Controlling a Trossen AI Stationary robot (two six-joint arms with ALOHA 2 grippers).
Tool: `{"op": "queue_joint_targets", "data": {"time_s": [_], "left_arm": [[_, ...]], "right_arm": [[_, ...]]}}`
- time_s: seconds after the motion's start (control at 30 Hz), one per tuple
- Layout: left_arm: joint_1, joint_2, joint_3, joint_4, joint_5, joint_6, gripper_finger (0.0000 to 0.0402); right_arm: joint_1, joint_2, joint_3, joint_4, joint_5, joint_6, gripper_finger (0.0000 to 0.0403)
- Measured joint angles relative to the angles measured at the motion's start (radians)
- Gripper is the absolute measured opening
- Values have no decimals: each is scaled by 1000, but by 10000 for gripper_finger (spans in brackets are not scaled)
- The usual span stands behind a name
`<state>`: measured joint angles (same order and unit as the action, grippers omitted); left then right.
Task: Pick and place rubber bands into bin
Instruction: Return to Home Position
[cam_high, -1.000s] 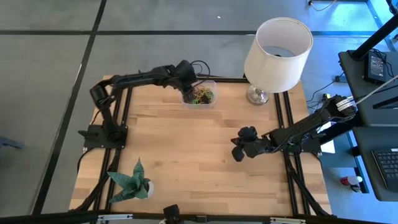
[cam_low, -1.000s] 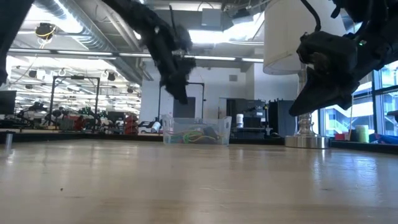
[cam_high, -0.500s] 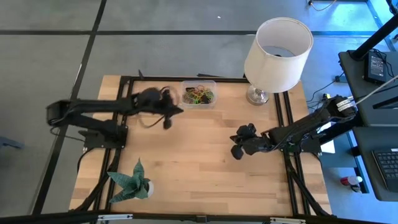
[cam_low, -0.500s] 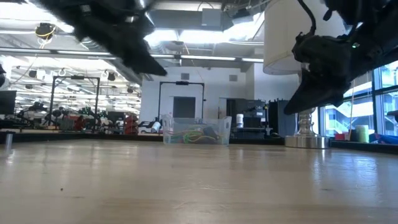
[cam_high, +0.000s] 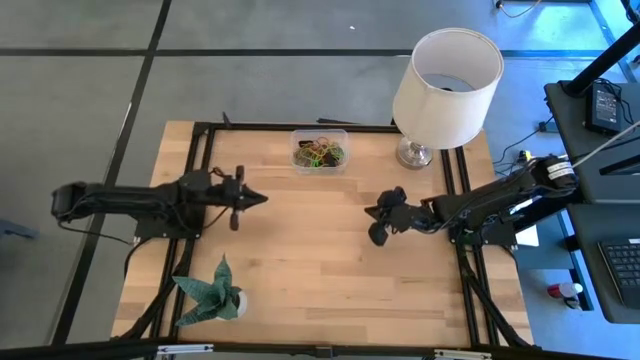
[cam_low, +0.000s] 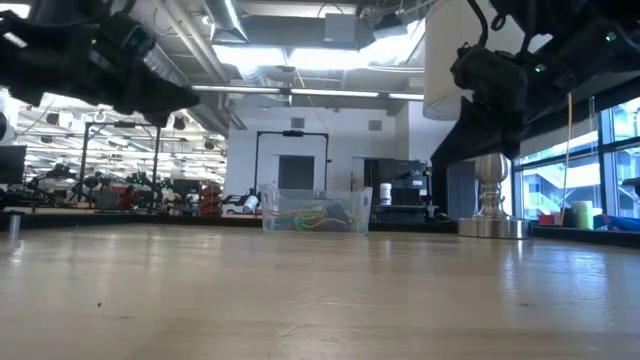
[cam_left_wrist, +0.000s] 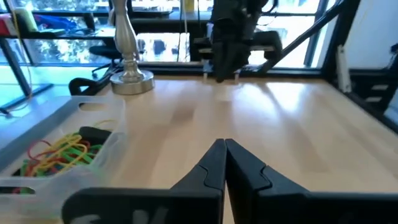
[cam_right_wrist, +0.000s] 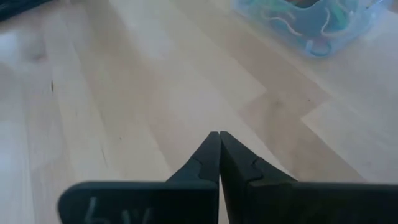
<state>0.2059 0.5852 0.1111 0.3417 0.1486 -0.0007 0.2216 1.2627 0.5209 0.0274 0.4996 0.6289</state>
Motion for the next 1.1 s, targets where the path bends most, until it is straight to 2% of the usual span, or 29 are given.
{"op": "queue_joint_targets", "data": {"time_s": [0.3, 0.53, 0.73, 0.9, 1.1], "left_arm": [[-109, -212, -103, -6, -19, -65, 1], [-169, -376, -103, -193, -183, -91, 2], [-185, -518, -103, -322, -215, -75, 2], [-186, -582, -103, -323, -212, -29, 1], [-187, -585, -103, -324, -198, -63, 2]], "right_arm": [[-43, -52, 0, 2, -5, -41, 5], [-49, -57, 0, 6, -27, -38, 5], [-49, -57, 0, 6, -50, -37, 5], [-49, -57, 0, 6, -51, -38, 5], [-48, -57, 0, 5, -111, -62, 5]]}}
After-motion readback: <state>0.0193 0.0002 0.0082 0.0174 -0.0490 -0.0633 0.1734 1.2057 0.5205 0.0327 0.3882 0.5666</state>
